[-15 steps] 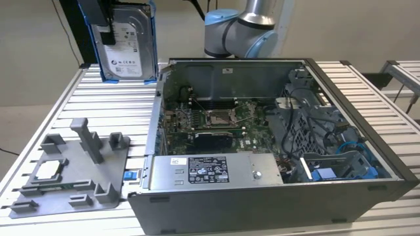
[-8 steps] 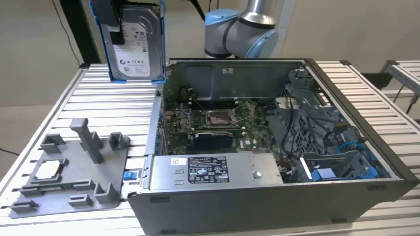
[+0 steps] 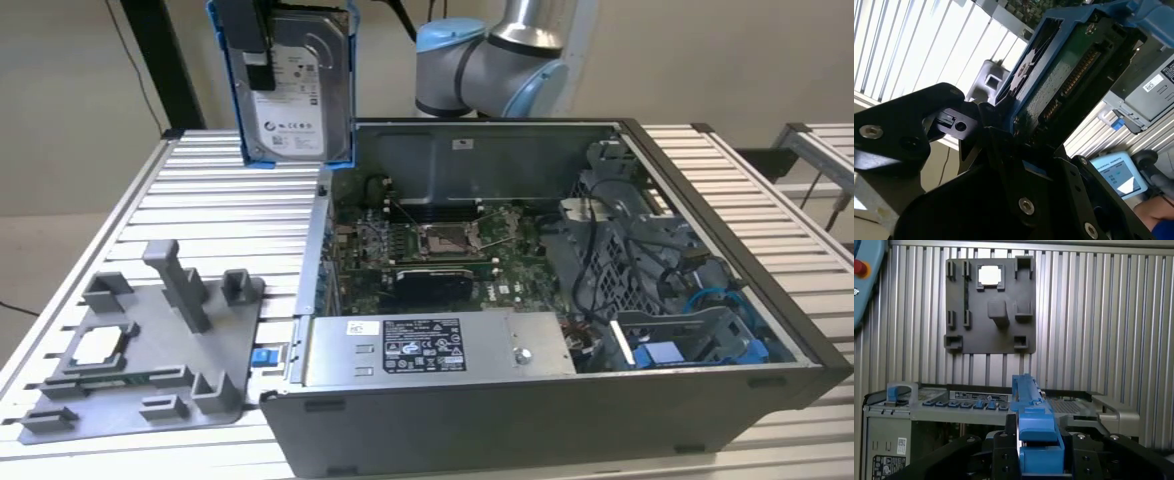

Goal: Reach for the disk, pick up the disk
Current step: 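Pick up the disk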

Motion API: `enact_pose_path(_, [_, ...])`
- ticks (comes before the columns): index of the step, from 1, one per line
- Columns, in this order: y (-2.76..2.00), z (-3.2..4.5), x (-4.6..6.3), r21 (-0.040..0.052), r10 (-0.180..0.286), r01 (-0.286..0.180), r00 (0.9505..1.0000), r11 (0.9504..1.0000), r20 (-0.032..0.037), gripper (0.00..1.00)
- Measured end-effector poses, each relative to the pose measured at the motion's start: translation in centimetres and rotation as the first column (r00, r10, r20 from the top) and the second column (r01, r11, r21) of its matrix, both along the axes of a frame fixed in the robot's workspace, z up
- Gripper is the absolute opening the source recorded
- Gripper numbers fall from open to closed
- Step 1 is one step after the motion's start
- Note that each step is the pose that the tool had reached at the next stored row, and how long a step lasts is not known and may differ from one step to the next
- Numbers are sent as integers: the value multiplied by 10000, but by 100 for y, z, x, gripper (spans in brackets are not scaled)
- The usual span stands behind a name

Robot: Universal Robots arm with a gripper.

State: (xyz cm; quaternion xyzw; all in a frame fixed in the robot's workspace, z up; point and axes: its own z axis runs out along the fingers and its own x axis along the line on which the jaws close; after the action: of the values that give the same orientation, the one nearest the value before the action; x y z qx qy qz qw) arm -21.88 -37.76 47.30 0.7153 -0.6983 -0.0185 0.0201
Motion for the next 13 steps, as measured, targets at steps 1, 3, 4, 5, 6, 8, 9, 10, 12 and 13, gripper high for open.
enact_pose_path(1, [0,0,24,0,2,-2,10000,10000,-3,0])
enact_pose_path(3, [0,0,72,0,9,-9,10000,10000,-9,0])
enact_pose_path(4, [0,0,96,0,12,-12,10000,10000,-12,0])
enact_pose_path(5, [0,0,120,0,15,-15,10000,10000,-16,0])
enact_pose_path(6, [0,0,144,0,18,-18,10000,10000,-18,0])
enact_pose_path(8, [0,0,193,0,22,-22,10000,10000,-25,0])
enact_pose_path(9, [0,0,218,0,26,-26,10000,10000,-27,0])
enact_pose_path(10, [0,0,240,0,28,-28,10000,10000,-31,0])
enact_pose_path(12, [0,0,290,0,34,-34,10000,10000,-37,0])
enact_pose_path(13, [0,0,315,0,37,-37,10000,10000,-41,0])
